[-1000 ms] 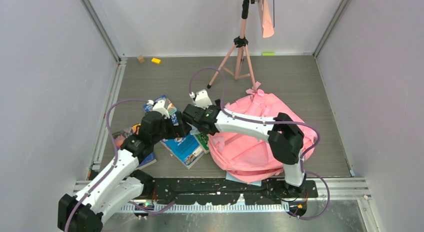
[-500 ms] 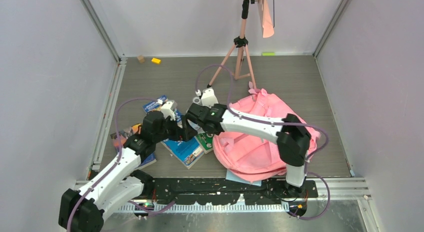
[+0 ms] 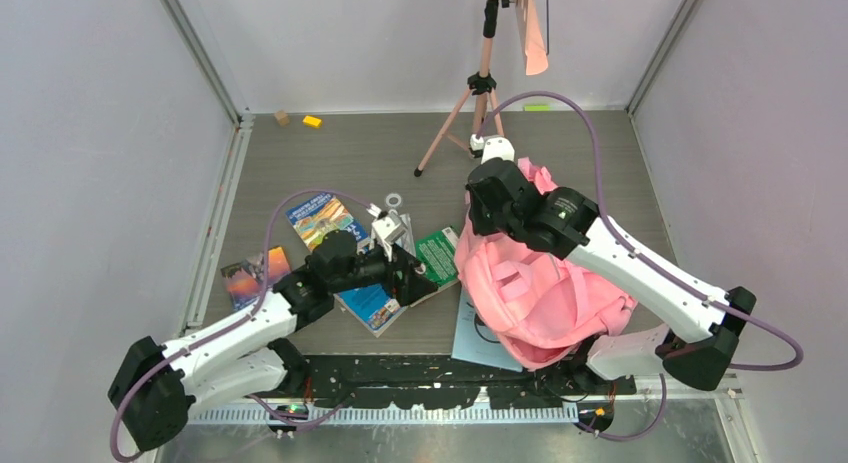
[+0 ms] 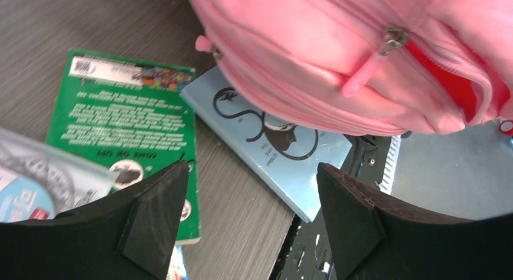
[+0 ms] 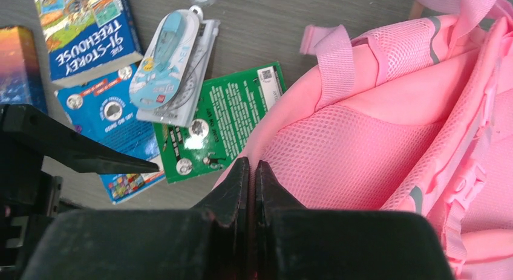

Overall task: Pack the student bag
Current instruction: Unzip the student bag at the center of the board.

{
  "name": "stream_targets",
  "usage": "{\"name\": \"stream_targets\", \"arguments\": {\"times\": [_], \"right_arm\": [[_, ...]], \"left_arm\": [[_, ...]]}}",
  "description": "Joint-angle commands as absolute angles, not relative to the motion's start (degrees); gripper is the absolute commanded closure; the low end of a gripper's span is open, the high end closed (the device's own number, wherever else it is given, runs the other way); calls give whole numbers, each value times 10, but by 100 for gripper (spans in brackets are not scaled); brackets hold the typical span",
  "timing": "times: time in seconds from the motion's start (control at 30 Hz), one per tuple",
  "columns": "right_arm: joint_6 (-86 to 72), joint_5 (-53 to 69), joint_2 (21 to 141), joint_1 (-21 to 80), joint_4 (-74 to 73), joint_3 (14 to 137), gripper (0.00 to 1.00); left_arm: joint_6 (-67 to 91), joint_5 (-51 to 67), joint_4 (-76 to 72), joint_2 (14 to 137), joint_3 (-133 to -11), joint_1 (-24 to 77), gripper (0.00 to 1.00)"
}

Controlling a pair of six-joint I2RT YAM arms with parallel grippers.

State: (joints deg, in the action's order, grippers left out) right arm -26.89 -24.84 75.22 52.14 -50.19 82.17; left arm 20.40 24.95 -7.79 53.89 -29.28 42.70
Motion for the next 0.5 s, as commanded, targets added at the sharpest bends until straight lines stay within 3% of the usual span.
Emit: {"name": "stream_targets", "arguments": {"times": [0.0, 0.17, 0.3, 0.47], "right_arm": [[-243, -170, 715, 514, -499, 834, 100], [-249, -148, 693, 500, -499, 836, 100], [-256, -132, 679, 494, -493, 834, 100], [-259, -122, 668, 489, -491, 834, 100]], "left_arm": [[147, 171, -160, 525, -319, 513, 22], [79, 52, -174, 511, -330, 614, 25], [71, 49, -201, 534, -345, 634, 35], [50, 44, -240, 562, -364, 670, 37]]}}
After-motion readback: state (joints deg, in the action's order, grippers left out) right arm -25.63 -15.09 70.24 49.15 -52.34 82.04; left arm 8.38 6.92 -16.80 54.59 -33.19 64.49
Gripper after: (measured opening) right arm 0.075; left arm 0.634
